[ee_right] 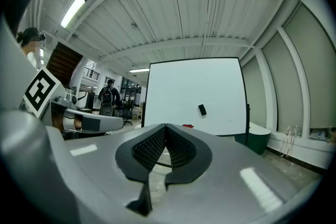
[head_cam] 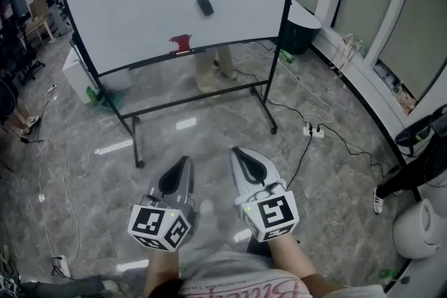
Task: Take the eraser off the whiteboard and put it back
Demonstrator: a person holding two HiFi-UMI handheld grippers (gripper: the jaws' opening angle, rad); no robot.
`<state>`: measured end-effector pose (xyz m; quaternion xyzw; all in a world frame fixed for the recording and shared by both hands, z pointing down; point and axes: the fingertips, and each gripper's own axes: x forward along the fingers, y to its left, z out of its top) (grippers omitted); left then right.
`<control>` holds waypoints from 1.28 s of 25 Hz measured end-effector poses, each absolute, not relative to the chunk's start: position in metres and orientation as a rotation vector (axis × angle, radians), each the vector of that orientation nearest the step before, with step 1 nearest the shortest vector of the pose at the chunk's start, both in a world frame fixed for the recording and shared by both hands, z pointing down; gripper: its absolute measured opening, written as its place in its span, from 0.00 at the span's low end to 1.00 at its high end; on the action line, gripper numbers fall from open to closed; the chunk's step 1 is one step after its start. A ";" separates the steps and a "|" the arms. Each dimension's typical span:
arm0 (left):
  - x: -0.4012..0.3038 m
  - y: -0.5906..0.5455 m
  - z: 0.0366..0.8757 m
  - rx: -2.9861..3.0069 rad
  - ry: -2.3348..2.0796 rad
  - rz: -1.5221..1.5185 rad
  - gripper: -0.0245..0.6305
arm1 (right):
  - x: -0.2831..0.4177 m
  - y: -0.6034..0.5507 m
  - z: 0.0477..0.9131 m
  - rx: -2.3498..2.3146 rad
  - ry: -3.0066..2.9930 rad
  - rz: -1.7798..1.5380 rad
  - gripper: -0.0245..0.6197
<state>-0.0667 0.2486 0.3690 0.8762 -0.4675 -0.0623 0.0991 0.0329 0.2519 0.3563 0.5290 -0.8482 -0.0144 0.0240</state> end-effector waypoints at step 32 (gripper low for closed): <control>-0.086 -0.045 0.361 2.626 -1.273 -0.227 0.04 | 0.007 -0.029 0.357 1.686 -2.537 -0.049 0.04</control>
